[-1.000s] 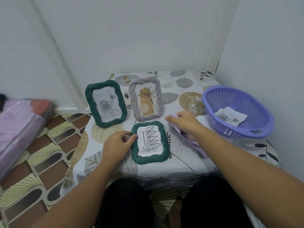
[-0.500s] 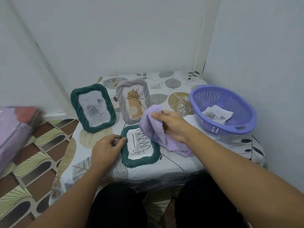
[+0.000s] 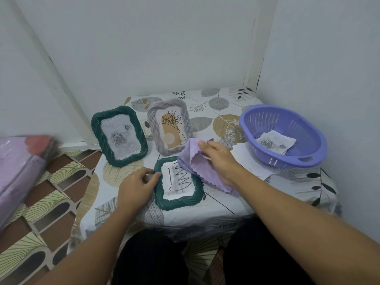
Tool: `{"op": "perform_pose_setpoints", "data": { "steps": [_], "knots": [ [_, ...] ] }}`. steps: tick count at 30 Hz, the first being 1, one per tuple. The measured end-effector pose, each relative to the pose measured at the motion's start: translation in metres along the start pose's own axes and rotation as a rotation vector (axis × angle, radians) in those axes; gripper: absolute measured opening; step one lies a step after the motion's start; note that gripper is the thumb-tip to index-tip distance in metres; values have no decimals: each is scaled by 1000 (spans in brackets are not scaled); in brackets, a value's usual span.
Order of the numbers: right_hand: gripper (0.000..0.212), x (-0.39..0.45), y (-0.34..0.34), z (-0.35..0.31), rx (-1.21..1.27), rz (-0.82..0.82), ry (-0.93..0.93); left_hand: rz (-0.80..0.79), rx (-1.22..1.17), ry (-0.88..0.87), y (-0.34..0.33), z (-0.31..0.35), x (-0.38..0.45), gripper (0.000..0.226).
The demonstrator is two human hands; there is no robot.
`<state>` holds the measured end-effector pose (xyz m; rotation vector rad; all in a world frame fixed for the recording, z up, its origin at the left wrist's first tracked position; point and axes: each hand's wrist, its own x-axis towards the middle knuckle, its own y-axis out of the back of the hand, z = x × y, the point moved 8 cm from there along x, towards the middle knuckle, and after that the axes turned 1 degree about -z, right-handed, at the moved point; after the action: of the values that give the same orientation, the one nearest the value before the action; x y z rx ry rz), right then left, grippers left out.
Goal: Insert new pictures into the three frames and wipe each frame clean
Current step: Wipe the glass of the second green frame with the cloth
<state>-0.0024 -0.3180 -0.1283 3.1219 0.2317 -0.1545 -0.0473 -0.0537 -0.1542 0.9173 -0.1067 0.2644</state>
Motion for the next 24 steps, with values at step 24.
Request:
{"op": "perform_pose_setpoints", "data": {
  "steps": [24],
  "knots": [
    [31, 23, -3, 11, -118, -94, -74, -69, -37, -73, -10, -2, 15, 30]
  ]
}}
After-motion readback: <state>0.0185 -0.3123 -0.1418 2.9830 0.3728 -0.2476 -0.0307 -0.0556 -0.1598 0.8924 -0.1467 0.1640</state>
